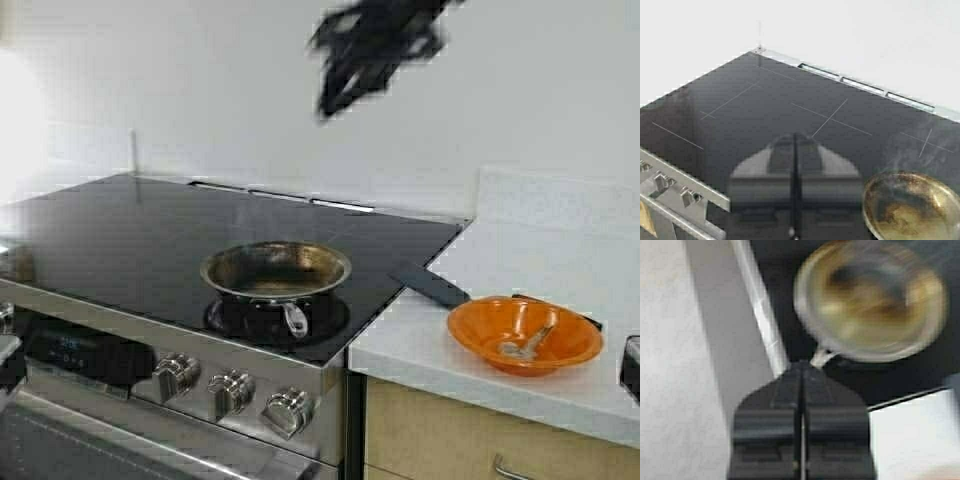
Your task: Add oil to the pan and cook the shrimp and serve it
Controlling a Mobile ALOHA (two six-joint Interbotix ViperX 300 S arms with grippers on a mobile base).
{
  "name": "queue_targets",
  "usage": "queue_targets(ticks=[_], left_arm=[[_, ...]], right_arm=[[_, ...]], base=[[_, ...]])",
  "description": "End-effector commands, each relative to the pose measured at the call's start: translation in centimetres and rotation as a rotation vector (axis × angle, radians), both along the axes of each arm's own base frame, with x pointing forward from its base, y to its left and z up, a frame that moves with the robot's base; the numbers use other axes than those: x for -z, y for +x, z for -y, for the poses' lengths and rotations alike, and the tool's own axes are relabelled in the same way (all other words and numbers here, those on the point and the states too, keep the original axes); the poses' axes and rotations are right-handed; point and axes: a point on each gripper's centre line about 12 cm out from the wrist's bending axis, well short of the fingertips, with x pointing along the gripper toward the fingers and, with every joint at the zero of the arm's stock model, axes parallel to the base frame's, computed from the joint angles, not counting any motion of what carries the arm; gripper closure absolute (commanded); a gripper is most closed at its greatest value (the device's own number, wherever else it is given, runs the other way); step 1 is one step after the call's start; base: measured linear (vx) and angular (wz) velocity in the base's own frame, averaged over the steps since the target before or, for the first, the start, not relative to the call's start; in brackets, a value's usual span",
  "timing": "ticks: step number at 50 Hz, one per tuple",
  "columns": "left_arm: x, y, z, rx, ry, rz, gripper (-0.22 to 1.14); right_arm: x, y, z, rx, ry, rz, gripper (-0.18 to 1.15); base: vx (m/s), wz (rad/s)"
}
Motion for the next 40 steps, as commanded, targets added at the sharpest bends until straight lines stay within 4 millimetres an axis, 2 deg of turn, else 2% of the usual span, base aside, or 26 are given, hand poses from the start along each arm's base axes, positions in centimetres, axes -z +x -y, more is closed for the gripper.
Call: queue_targets(ticks=[1,5,8,16,20,24,29,32,36,40], left_arm=[[-0.6,0.2,0.0,-0.002,-0.006,0.017,0.89],[-0.7,0.1,0.0,-0.002,-0.006,0.020,0.89],[-0.7,0.1,0.0,-0.002,-0.006,0.020,0.89],[-0.6,0.1,0.0,-0.002,-0.008,0.017,0.89],[-0.7,0.1,0.0,-0.002,-0.006,0.020,0.89],[-0.7,0.1,0.0,-0.002,-0.006,0.020,0.89],[-0.6,0.2,0.0,-0.002,-0.006,0.018,0.89],[-0.6,0.2,0.0,-0.002,-0.006,0.017,0.89],[-0.6,0.2,0.0,-0.002,-0.008,0.017,0.89],[-0.6,0.1,0.0,-0.002,-0.009,0.018,0.89]], right_arm=[[4.2,-0.5,-1.6,0.030,-0.026,-0.074,0.78],[7.4,-0.6,-1.5,0.068,-0.065,-0.122,0.78],[9.7,-0.7,-0.6,0.108,-0.106,-0.124,0.78],[12.5,-1.4,2.7,0.237,-0.170,-0.045,0.78],[12.9,-2.0,4.5,0.340,-0.193,0.036,0.79],[12.7,-3.0,5.2,0.379,-0.250,0.156,0.79],[11.9,-4.2,4.7,0.385,-0.409,0.328,0.82],[11.6,-4.1,4.2,0.413,-0.535,0.384,0.86],[12.2,-3.7,3.9,0.433,-0.690,0.364,0.89],[13.0,-3.6,3.4,0.416,-0.752,0.329,0.89]], base=[[0.00,0.00],[0.00,0.00],[0.00,0.00],[0.00,0.00],[0.00,0.00],[0.00,0.00],[0.00,0.00],[0.00,0.00],[0.00,0.00],[0.00,0.00]])
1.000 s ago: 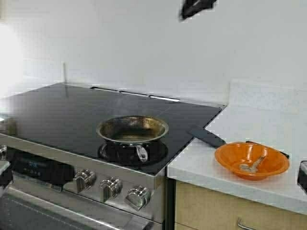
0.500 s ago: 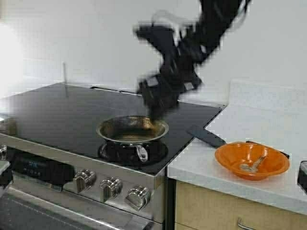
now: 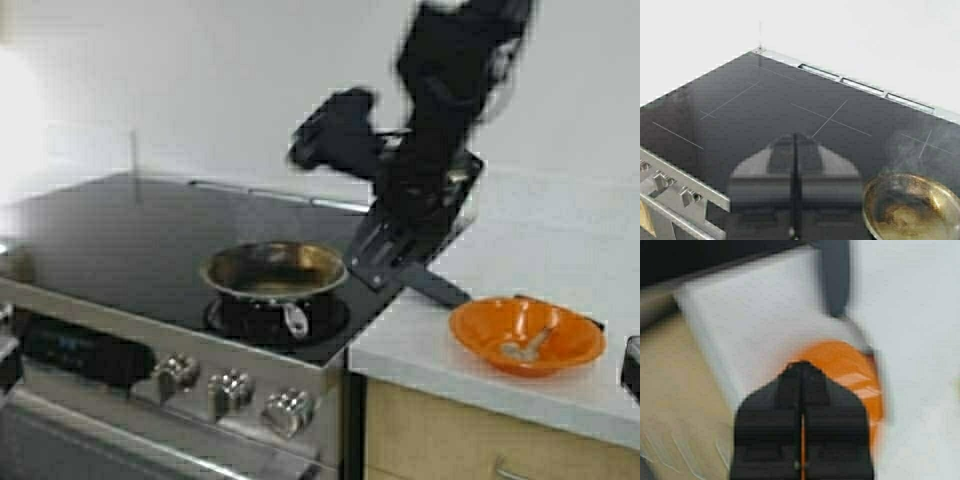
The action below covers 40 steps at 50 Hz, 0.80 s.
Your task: Add oil to the pan and cook the shrimp and serve it
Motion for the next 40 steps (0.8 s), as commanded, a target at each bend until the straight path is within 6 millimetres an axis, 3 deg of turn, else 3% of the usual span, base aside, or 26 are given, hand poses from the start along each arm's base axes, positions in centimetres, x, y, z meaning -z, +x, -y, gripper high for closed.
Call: queue_targets(ticks=[1,11,16,22,26,29,35,40], left_arm=[[-0.5,0.2,0.0,-0.002,-0.002,0.012,0.89],[-0.4,0.1,0.0,-0.002,-0.005,0.012,0.89],[-0.4,0.1,0.0,-0.002,-0.005,0.012,0.89],[-0.4,0.1,0.0,-0.002,-0.006,0.012,0.89],[-0.5,0.1,0.0,-0.002,-0.006,0.014,0.89],[-0.4,0.1,0.0,-0.002,-0.008,0.012,0.89],[-0.5,0.1,0.0,-0.002,-0.008,0.014,0.89],[-0.4,0.1,0.0,-0.002,-0.009,0.012,0.89]], right_arm=[[0.4,0.3,-0.7,0.066,-0.051,-0.031,0.89],[3.7,-0.7,-0.5,0.103,-0.029,-0.114,0.88],[5.8,-1.0,0.0,0.121,-0.067,-0.143,0.77],[7.4,-1.9,0.7,0.145,-0.100,-0.188,0.36],[7.5,-2.4,0.8,0.148,-0.109,-0.187,0.06],[7.3,-2.6,0.4,0.147,-0.110,-0.169,-0.07],[6.9,-2.7,0.0,0.136,-0.139,-0.127,-0.06],[6.8,-2.5,0.9,0.156,-0.203,-0.079,-0.06]], base=[[0.00,0.00],[0.00,0.00],[0.00,0.00],[0.00,0.00],[0.00,0.00],[0.00,0.00],[0.00,0.00],[0.00,0.00]])
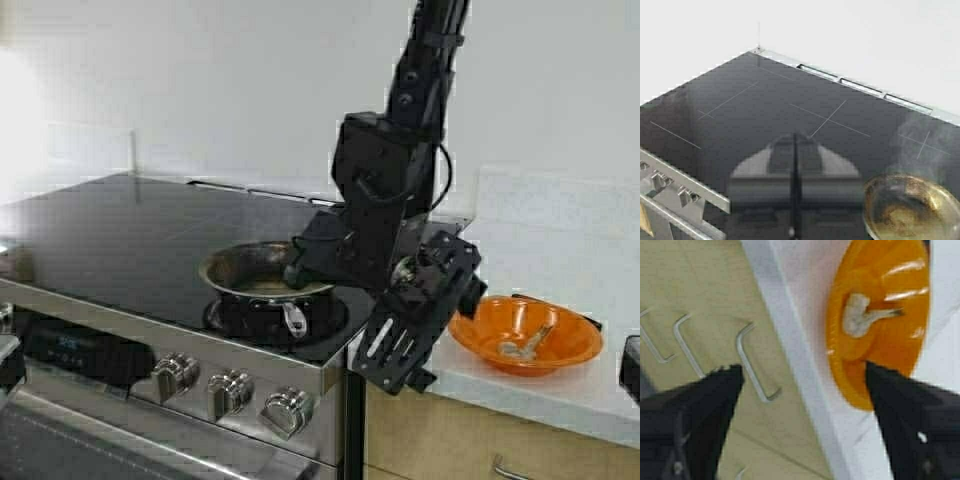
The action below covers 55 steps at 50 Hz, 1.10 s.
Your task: Add oil to the pan and cook the shrimp and serve it
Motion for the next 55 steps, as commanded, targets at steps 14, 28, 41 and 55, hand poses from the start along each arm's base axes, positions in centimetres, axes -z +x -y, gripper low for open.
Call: queue_targets(ticks=[14,28,41,55], left_arm=[[-0.4,0.1,0.0,-0.002,-0.003,0.011,0.89],[-0.3,0.1,0.0,-0.002,-0.003,0.009,0.89],[-0.3,0.1,0.0,-0.002,-0.003,0.006,0.89],[-0.2,0.1,0.0,-0.002,-0.002,0.006,0.89]], right_arm=[[2.5,0.1,1.5,0.001,-0.152,0.058,-0.06],[3.1,1.4,3.0,0.050,-0.158,0.063,-0.06],[3.0,4.5,4.6,0.080,-0.149,0.078,-0.06],[3.7,5.3,4.8,0.084,-0.136,0.065,-0.02]], base=[[0.00,0.00],[0.00,0.00],[0.00,0.00],[0.00,0.00]])
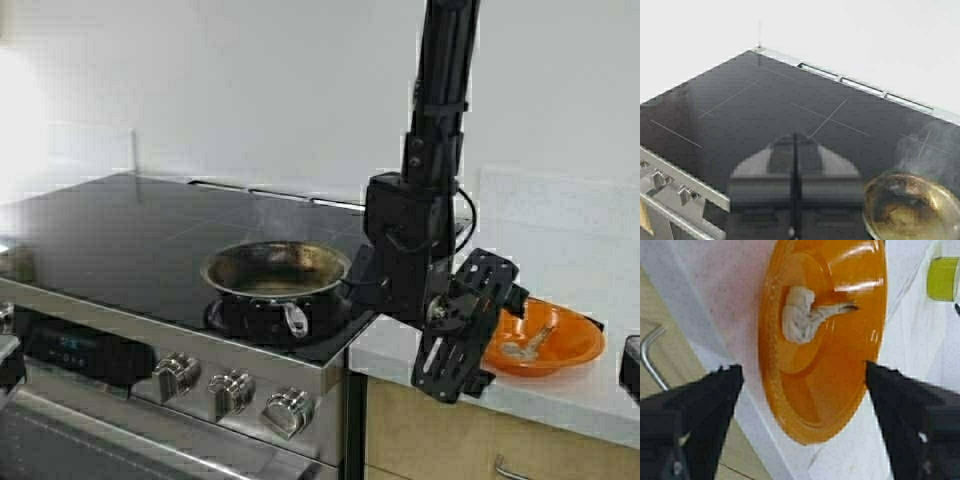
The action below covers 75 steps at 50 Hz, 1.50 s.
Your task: Add oil to the pan and cook the shrimp and serve it
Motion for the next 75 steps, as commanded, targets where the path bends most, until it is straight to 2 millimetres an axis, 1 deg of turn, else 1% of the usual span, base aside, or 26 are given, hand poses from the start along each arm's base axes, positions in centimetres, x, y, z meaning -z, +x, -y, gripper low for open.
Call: queue_targets(ticks=[1,3,6,9,15,17,18,20,24,26,32,38,44,49,55,63,75], left_arm=[[-0.3,0.1,0.0,-0.001,0.001,0.009,0.89],[-0.3,0.1,0.0,-0.001,0.001,0.008,0.89],[-0.3,0.1,0.0,-0.002,0.000,0.008,0.89],[-0.3,0.1,0.0,-0.001,0.001,0.008,0.89],[-0.3,0.1,0.0,-0.002,0.000,0.006,0.89],[-0.3,0.1,0.0,-0.002,0.000,0.008,0.89],[-0.3,0.1,0.0,-0.002,0.000,0.009,0.89],[-0.3,0.1,0.0,-0.002,0.000,0.009,0.89],[-0.3,0.1,0.0,-0.002,0.000,0.009,0.89],[-0.3,0.1,0.0,-0.002,0.000,0.006,0.89],[-0.3,0.1,0.0,-0.002,0.000,0.009,0.89],[-0.3,0.1,0.0,-0.002,0.000,0.006,0.89],[-0.3,0.1,0.0,-0.002,-0.002,0.006,0.89],[-0.3,0.1,0.0,-0.002,-0.002,0.009,0.89],[-0.3,0.1,0.0,-0.002,-0.002,0.009,0.89],[-0.4,0.1,0.0,-0.002,-0.002,0.011,0.89],[-0.4,0.1,0.0,-0.002,-0.005,0.011,0.89]], right_arm=[[-0.3,0.5,-0.4,-0.001,0.023,0.010,0.00],[-0.3,0.5,-0.5,0.000,0.025,0.012,0.06],[-0.3,0.6,-0.6,-0.007,0.025,0.012,0.21],[-0.2,0.6,-0.6,-0.011,0.021,0.009,0.42],[0.1,0.7,-0.7,-0.013,0.019,0.007,0.91],[0.1,0.7,-0.7,-0.012,0.020,0.008,1.02],[0.1,0.7,-0.7,-0.012,0.020,0.008,1.04],[0.1,0.7,-0.7,-0.015,0.015,0.005,1.03],[0.1,0.6,-0.6,-0.015,0.013,0.003,0.92],[0.1,0.6,-0.5,-0.014,0.010,0.004,0.89],[-0.4,0.6,-0.5,-0.016,0.004,0.017,0.92],[-1.7,0.6,-0.6,-0.011,0.021,0.037,0.92],[-4.5,0.5,-1.3,-0.022,0.071,0.075,0.92],[-6.9,0.8,-2.5,-0.049,0.111,0.107,0.92],[-9.3,1.3,-4.0,-0.091,0.118,0.120,0.92],[-12.9,1.9,-6.9,-0.138,0.169,0.148,0.92],[-20.1,3.4,-11.5,-0.215,0.442,0.207,0.92]], base=[[0.00,0.00],[0.00,0.00],[0.00,0.00],[0.00,0.00],[0.00,0.00],[0.00,0.00],[0.00,0.00],[0.00,0.00],[0.00,0.00],[0.00,0.00],[0.00,0.00],[0.00,0.00],[0.00,0.00],[0.00,0.00],[0.00,0.00],[0.00,0.00],[0.00,0.00]])
